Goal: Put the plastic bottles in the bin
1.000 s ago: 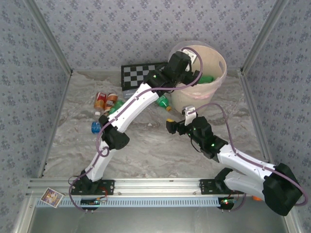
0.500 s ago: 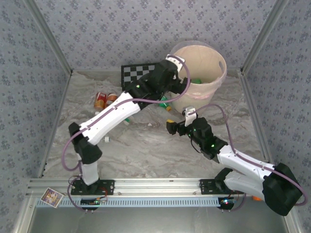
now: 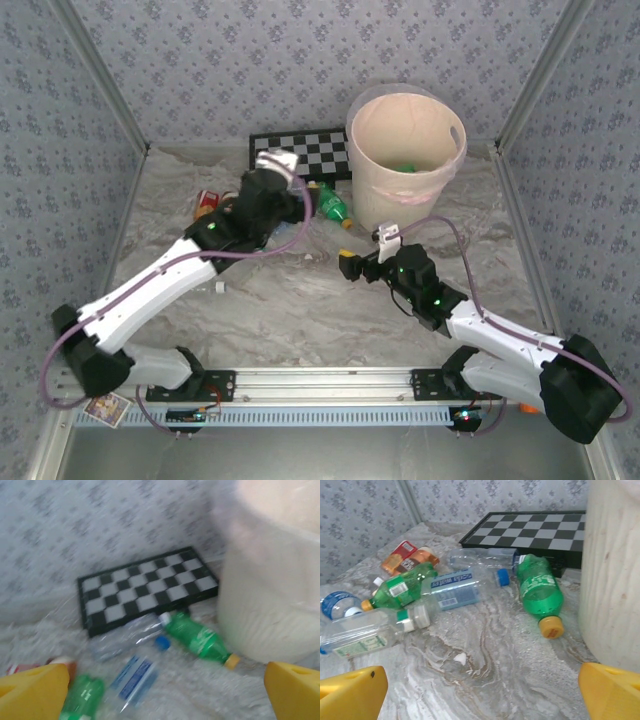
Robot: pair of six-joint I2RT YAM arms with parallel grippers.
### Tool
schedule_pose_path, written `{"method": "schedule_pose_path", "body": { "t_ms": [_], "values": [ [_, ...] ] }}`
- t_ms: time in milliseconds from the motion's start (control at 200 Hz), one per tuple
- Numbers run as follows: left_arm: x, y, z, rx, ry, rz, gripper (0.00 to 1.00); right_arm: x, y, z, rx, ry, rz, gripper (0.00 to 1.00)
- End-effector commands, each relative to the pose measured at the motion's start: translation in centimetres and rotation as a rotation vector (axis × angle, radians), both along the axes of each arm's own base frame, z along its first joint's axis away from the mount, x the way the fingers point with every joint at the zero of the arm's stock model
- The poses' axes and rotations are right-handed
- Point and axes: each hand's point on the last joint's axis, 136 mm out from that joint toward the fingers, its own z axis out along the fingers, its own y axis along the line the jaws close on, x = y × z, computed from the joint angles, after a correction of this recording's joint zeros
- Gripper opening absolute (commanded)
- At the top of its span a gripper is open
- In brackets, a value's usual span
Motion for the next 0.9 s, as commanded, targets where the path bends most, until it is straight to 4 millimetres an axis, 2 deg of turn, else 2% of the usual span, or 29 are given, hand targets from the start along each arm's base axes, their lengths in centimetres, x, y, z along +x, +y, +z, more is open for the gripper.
{"method": "schedule_pose_path", "body": {
  "t_ms": [0,105,175,260,335,480,620,760,895],
  "values": [
    [-1.0,4.4,-3.1,-0.065,0.045,0.137,1.00,-1.3,1.7,0.9,0.034,0.016,0.113,1.00],
    [-2.4,9.2,-6.6,-0.095,0.093,0.274,1.00,-2.6,2.9,0.8,0.053,0.044,0.213,1.00],
    [-3.4,11.5,-9.2,-0.114,0.127,0.341,1.00,-3.3,3.4,0.5,0.069,0.060,0.265,1.00],
    [-4.4,13.4,-11.8,-0.131,0.154,0.392,1.00,-3.7,3.7,0.0,0.090,0.065,0.289,1.00],
    [-4.9,14.2,-14.1,-0.126,0.195,0.410,0.99,-3.4,3.7,-0.6,0.087,0.077,0.283,1.00],
    [-4.9,13.5,-18.0,-0.097,0.287,0.352,0.98,-3.2,3.6,-0.9,0.080,0.091,0.270,1.00],
    [-3.7,13.4,-20.5,-0.061,0.363,0.330,1.00,-2.9,3.2,-0.9,0.073,0.087,0.246,1.00],
    [-2.2,13.5,-22.4,-0.125,0.444,0.328,1.00,-3.0,3.3,-0.9,0.075,0.088,0.249,1.00],
    [-1.1,12.9,-22.7,-0.136,0.444,0.310,0.99,-3.0,3.3,-0.8,0.076,0.088,0.251,1.00]
  ]
}}
